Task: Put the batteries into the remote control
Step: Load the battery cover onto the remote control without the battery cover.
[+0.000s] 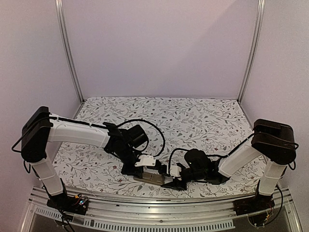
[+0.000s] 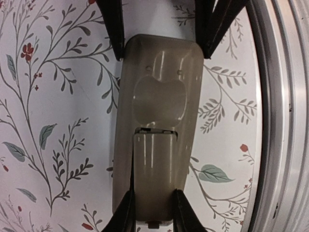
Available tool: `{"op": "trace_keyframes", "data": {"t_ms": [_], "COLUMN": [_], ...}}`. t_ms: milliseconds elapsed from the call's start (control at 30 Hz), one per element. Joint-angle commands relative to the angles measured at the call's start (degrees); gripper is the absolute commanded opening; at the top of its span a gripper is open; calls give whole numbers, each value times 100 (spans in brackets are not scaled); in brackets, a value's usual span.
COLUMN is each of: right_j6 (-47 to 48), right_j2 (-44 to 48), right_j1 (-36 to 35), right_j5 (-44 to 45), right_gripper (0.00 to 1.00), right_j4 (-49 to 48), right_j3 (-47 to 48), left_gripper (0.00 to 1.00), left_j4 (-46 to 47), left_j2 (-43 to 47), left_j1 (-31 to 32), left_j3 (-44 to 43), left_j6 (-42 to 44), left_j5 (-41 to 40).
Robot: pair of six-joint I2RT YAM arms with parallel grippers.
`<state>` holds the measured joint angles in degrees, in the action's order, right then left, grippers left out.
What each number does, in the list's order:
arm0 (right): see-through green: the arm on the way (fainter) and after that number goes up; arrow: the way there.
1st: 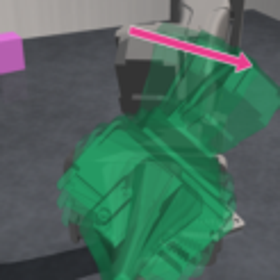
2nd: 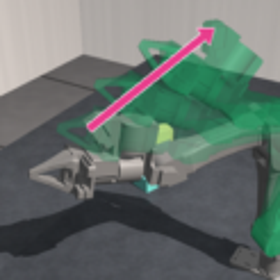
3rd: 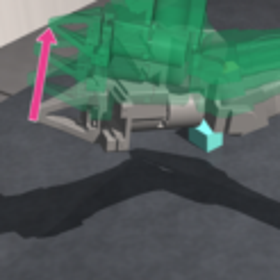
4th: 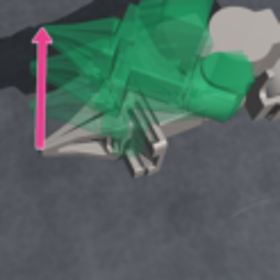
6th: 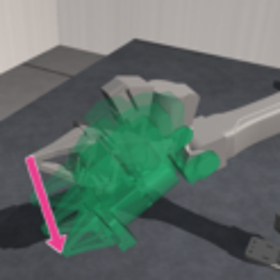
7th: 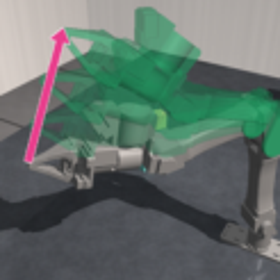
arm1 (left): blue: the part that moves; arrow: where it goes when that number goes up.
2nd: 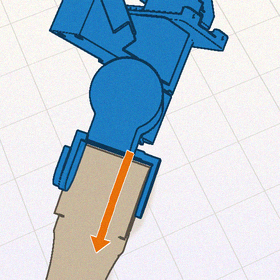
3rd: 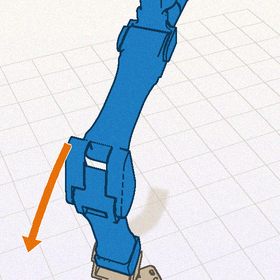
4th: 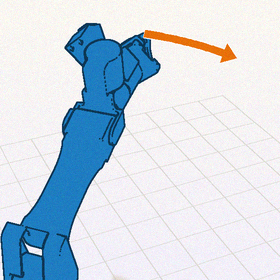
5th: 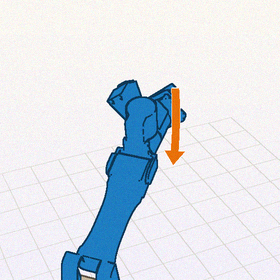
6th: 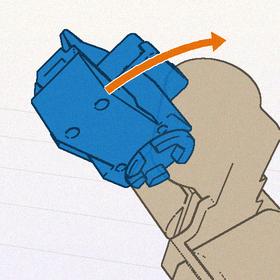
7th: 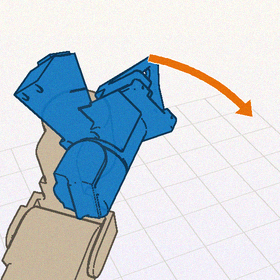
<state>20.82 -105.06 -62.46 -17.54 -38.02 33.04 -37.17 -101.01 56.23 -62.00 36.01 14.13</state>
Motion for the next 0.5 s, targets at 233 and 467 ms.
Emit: {"op": "trace_keyframes", "data": {"t_ms": [233, 467], "right_j6": [-76, -78], "right_j2": [20, 32], "right_j1": [14, 14], "right_j5": [32, 61], "right_gripper": [53, 53], "right_j4": [-221, -232], "right_j3": [-25, -77], "left_gripper": [10, 15], "left_j4": [394, 414], "left_j2": [-329, -220], "left_j1": [203, 210], "left_j3": [-84, 114], "left_j6": [254, 311], "left_j5": [377, 342]}}
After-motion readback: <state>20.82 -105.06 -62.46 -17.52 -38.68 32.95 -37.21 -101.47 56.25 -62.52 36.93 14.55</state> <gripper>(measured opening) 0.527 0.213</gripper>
